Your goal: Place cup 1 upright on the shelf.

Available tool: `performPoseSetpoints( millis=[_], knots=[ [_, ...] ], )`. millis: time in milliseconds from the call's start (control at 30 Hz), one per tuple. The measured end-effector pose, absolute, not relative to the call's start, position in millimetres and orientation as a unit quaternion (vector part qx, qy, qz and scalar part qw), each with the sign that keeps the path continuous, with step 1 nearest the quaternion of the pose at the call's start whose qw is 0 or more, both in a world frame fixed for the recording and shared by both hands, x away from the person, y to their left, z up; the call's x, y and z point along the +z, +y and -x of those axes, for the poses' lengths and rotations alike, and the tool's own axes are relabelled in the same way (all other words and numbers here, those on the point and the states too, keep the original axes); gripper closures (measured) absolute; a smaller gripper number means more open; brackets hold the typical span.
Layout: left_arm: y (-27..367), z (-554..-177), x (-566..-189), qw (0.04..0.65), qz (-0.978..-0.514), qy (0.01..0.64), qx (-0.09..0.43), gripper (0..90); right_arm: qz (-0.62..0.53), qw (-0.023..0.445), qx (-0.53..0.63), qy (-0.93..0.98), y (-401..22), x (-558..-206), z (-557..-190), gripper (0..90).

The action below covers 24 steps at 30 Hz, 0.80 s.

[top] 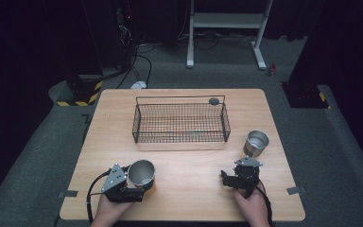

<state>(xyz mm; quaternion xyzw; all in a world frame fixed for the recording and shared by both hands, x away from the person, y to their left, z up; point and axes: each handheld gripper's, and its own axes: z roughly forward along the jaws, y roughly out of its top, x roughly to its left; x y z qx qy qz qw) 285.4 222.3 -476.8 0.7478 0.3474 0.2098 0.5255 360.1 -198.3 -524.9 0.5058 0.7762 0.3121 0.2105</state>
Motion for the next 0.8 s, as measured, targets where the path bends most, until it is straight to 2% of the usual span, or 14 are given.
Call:
performPoseSetpoints(
  millis=[800],
  knots=[
    [240,-288,-472,0.525,-0.722,0.377,0.247,13.4,-0.505,0.211,0.312,0.777,-198,-525,-360,10.3]
  ],
)
